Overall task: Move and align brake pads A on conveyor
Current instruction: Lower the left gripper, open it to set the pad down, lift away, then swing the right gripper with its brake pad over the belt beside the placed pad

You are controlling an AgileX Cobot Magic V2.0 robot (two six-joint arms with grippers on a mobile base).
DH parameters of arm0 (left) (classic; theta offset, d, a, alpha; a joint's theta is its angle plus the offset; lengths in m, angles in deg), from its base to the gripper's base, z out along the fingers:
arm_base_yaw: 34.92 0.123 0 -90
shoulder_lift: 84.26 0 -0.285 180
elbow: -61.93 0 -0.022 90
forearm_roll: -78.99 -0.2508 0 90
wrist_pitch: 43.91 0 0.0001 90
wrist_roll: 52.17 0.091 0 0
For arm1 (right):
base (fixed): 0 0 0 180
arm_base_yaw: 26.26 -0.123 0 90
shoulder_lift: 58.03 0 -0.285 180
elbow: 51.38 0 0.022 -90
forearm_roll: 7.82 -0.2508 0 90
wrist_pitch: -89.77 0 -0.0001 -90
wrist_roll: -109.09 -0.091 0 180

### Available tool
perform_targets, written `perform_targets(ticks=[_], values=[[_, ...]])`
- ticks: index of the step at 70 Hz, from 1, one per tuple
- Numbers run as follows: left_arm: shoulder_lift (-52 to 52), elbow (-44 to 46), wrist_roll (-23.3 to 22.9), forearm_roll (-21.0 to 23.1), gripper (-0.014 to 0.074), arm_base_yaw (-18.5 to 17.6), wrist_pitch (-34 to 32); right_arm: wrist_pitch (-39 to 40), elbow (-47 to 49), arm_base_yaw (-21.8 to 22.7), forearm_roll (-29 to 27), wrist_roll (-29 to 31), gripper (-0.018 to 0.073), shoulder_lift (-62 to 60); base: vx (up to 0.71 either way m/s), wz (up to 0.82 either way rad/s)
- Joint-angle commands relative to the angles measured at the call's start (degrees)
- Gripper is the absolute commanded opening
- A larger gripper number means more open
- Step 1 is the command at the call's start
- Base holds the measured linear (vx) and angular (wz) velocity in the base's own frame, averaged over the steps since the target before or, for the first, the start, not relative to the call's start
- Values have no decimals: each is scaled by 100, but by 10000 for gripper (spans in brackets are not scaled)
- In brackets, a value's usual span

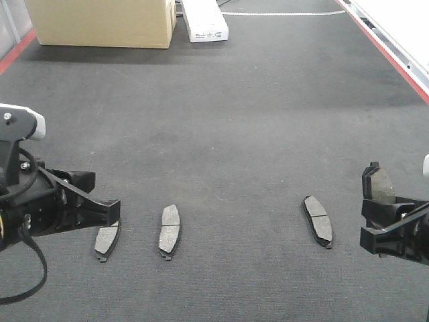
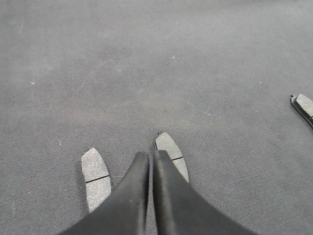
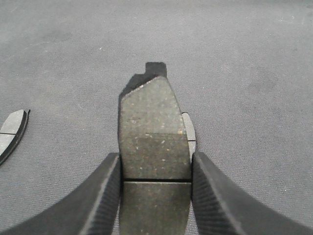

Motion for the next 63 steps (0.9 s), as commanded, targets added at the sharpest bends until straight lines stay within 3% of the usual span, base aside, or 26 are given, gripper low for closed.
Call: perform_targets(ticks=[1,27,45,63], values=[[-86,136,-36,-193,-8,-30,-231,530,180,24,97,16,36,-30,0,0],[-86,136,-36,-193,-8,-30,-231,486,232,24,-206,16,37,110,0,0],[-86,136,-36,-193,-8,-30,-231,-233,1169,-5,-764,154,43,1379,0,0],[-86,136,-36,-193,-8,-30,-231,-589,2310,-803,-783,21,46,3164,0,0]])
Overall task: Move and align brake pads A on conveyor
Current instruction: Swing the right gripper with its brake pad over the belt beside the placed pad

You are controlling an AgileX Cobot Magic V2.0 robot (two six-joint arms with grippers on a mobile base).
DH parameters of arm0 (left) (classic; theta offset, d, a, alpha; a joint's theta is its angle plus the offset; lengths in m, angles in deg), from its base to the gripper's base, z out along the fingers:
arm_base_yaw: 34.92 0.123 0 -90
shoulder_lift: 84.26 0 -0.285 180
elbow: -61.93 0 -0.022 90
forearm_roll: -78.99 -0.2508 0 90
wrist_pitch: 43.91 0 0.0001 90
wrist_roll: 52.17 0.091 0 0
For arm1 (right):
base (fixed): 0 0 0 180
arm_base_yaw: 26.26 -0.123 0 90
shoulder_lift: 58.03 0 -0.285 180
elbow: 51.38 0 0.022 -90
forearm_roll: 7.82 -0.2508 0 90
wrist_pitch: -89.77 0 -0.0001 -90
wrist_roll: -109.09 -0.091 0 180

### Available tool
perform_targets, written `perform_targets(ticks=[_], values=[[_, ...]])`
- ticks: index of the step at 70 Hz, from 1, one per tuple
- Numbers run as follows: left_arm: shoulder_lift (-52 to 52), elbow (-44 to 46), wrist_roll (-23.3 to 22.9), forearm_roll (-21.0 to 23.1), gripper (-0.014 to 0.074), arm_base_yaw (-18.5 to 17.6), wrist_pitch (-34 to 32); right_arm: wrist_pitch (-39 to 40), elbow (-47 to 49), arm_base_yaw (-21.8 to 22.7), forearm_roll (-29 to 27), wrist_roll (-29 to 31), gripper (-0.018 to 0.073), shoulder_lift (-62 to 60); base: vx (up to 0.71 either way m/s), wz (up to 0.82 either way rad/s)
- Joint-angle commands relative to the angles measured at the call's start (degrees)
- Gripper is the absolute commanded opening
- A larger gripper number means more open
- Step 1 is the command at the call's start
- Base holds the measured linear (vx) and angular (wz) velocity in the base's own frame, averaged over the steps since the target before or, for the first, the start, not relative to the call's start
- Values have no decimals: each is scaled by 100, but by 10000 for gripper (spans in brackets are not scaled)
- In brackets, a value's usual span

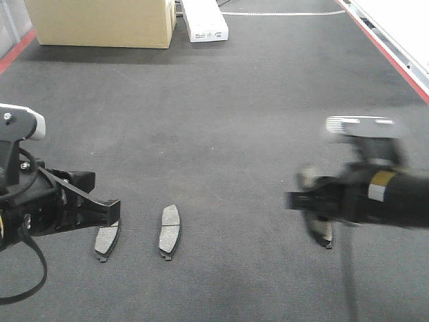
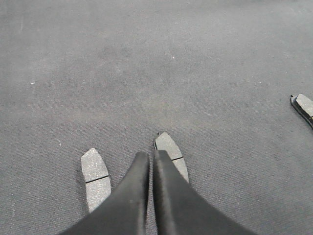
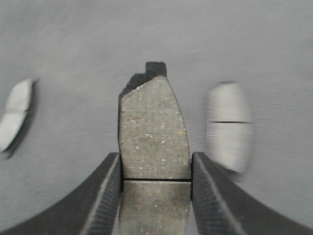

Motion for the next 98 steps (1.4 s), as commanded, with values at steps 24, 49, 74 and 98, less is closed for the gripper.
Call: perform_targets(ticks=[24,49,74,98], values=[[-86,136,-36,-193,-8,-30,-231,-393,2021,-386,-2,-117,53,2388,0,0],[-86,136,-36,-193,-8,-30,-231,-476,2276,-386,-17,-439,62,3278,0,0],[-86,136,-36,-193,-8,-30,-231,-59,2276,-380,-4,-473,71,3474,0,0],[-86,136,-36,-193,-8,-30,-231,-77,2271,-380,-4,-595,170,3474,0,0]])
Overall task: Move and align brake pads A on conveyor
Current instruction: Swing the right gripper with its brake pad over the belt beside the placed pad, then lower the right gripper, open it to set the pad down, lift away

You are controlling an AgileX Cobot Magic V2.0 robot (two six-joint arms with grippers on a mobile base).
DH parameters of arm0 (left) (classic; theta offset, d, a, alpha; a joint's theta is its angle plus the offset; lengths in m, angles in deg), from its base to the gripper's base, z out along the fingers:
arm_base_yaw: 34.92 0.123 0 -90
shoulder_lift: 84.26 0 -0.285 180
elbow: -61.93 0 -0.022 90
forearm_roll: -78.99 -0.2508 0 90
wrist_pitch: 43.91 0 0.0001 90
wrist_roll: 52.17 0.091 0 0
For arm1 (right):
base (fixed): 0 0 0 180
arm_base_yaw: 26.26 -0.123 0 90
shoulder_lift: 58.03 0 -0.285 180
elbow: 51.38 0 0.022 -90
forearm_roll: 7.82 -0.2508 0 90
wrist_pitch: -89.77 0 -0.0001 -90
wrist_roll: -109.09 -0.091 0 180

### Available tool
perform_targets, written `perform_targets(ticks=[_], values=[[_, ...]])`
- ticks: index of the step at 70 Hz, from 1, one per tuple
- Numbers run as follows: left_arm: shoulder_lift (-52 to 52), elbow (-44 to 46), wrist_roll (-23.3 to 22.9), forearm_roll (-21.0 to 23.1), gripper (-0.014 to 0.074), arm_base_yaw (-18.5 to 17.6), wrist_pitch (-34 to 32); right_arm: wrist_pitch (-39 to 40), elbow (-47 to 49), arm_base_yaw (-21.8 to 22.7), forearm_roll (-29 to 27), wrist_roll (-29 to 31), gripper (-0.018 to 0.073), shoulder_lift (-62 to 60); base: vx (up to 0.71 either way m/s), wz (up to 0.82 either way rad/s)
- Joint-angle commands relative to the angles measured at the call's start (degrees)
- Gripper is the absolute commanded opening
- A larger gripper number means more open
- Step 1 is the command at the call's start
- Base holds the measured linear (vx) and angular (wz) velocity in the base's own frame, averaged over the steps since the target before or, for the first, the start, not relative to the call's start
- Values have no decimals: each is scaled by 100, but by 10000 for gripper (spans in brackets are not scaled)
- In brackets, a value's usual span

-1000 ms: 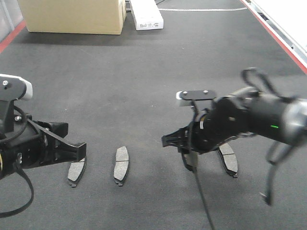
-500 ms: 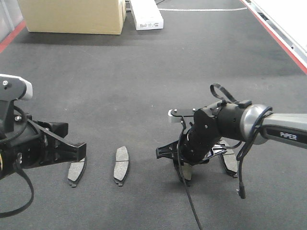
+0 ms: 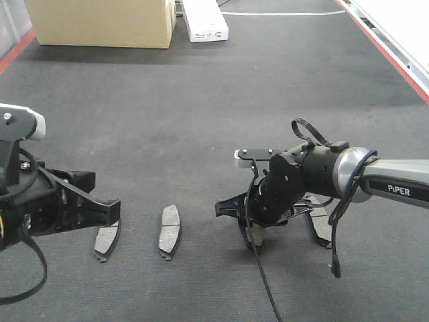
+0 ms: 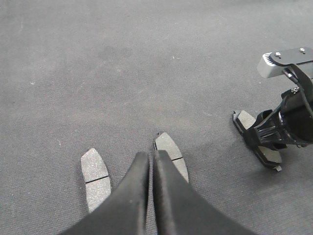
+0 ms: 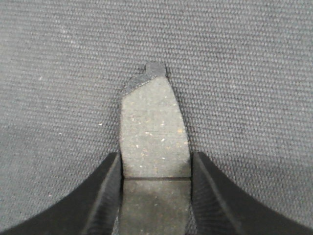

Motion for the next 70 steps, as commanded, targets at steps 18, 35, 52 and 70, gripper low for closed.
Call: perform_targets(ticks=[18,35,52,70], values=[[-86,136,-36,-193,-8,-30,-226,129,162,14,84,-265,443,-297,0,0],[-86,136,-36,-193,-8,-30,-226,-81,154,8,398,-305,490,-751,0,0],[-86,136,-36,-193,-8,-30,-226,-4,-502,13,691,-324,486,-1834,0,0],[-86,136,-36,-193,-6,-30,-226,422,-1776,13,791,-305,476,-3420,0,0]])
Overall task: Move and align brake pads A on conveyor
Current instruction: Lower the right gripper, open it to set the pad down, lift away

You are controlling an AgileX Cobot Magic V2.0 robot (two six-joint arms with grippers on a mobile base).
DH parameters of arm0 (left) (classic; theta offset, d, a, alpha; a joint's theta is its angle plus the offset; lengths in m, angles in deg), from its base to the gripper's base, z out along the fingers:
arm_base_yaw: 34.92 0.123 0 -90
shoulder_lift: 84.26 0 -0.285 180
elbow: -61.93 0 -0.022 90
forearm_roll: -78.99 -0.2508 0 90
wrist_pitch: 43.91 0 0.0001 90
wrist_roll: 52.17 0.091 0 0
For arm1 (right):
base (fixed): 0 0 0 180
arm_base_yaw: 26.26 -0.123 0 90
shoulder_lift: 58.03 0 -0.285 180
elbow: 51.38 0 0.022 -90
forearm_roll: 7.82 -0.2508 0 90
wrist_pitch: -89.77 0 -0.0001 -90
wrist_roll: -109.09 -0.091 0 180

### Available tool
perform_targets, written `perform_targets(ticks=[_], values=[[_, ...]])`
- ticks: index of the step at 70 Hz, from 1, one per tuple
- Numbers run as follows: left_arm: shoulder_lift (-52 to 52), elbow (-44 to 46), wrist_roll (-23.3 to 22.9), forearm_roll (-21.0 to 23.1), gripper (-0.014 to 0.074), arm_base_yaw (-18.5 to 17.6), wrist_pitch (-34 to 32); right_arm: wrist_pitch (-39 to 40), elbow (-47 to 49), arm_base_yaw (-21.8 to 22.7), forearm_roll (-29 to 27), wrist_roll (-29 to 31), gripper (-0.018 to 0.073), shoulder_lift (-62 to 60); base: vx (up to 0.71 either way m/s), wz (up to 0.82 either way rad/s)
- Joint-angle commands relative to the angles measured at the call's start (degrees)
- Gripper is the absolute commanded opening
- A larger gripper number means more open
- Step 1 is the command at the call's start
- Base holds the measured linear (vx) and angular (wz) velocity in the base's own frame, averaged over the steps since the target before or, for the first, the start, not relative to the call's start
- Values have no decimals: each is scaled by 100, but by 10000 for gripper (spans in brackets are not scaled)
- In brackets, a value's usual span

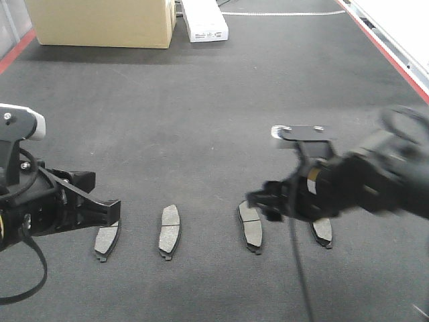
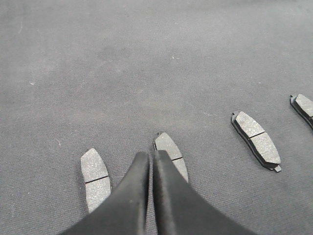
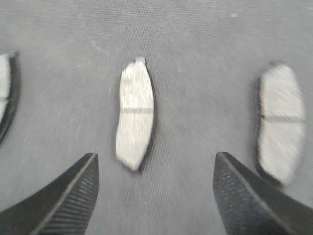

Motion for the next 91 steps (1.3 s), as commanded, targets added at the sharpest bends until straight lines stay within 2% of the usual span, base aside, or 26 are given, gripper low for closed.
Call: perform_targets(ticks=[1,35,41,57,91], values=[[-86,136,-36,-193,-6,-30,-226,414,-260,13,211,0,473,-779,0,0],[-86,136,-36,-193,-6,-30,-226,819,-2001,13,978,62,355,-4424,0,0],[-86,136,-36,-193,-6,-30,-226,814,-2241,13,1188,69,281,-5015,0,0],[-86,136,-36,-193,-6,-30,-226,634,-2620,13,1235,69,-16,-6162,0,0],[-86,136,-36,-193,-6,-30,-226,570,-2713,13,1226,57,-10,-6478,0,0]])
